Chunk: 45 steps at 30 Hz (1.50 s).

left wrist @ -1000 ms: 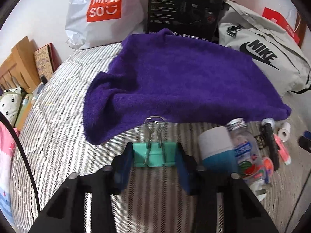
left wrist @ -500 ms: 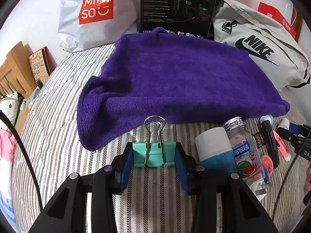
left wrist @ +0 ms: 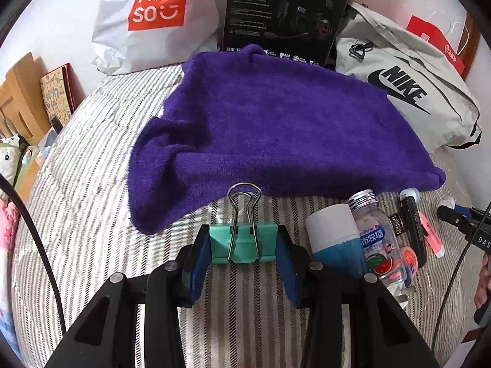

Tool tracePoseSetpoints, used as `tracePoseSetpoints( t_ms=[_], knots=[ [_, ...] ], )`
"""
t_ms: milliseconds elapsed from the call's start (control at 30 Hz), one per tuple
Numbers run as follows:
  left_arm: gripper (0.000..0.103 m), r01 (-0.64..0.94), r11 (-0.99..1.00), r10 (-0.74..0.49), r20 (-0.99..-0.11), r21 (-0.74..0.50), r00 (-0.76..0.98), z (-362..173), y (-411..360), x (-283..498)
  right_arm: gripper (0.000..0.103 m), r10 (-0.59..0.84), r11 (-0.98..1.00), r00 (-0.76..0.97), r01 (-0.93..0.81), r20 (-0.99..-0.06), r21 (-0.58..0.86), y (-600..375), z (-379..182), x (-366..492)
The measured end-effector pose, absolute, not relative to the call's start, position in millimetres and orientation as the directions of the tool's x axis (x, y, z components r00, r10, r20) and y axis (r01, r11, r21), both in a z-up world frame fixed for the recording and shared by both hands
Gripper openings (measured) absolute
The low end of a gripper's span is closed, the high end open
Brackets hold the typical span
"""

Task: Organize rigid objects
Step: 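Grasp the green binder clip with the left tool while the right tool grasps the white tape roll, then carry the clip and tape roll onto the purple towel and open both tools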

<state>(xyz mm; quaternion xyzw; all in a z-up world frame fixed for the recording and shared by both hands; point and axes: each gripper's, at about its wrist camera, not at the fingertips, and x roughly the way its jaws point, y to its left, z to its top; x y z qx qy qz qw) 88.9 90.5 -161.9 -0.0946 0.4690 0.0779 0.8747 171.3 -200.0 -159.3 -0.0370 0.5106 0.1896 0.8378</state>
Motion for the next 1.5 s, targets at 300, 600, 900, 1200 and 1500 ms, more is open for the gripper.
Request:
tracePoseSetpoints(
  t_ms=[300,600,900,1200,1500],
  knots=[
    [0.039,-0.224,0.971,0.064,-0.803,-0.088,0.592,-129,93,67,0.031,0.316,0.923,0.435,-0.347,-0.843,0.166,-210,-126,160],
    [0.039,-0.192,0.976,0.048,-0.756,-0.104,0.653,-88,99,81,0.031,0.359,0.9,0.48,-0.406,-0.801,0.16,-191,-86,171],
    [0.039,-0.158,0.984,0.05,-0.729,-0.081,0.683,-71,95,135,0.031,0.387,0.883,0.487,-0.441,-0.783,0.163,-167,-72,212],
    [0.039,-0.14,0.989,0.053,-0.738,-0.056,0.672,-87,90,205,0.031,0.384,0.883,0.473,-0.44,-0.793,0.165,-142,-93,273],
    [0.039,-0.156,0.987,0.067,-0.775,-0.041,0.628,-113,86,260,0.031,0.342,0.89,0.443,-0.435,-0.829,0.135,-118,-128,325]
  ],
)
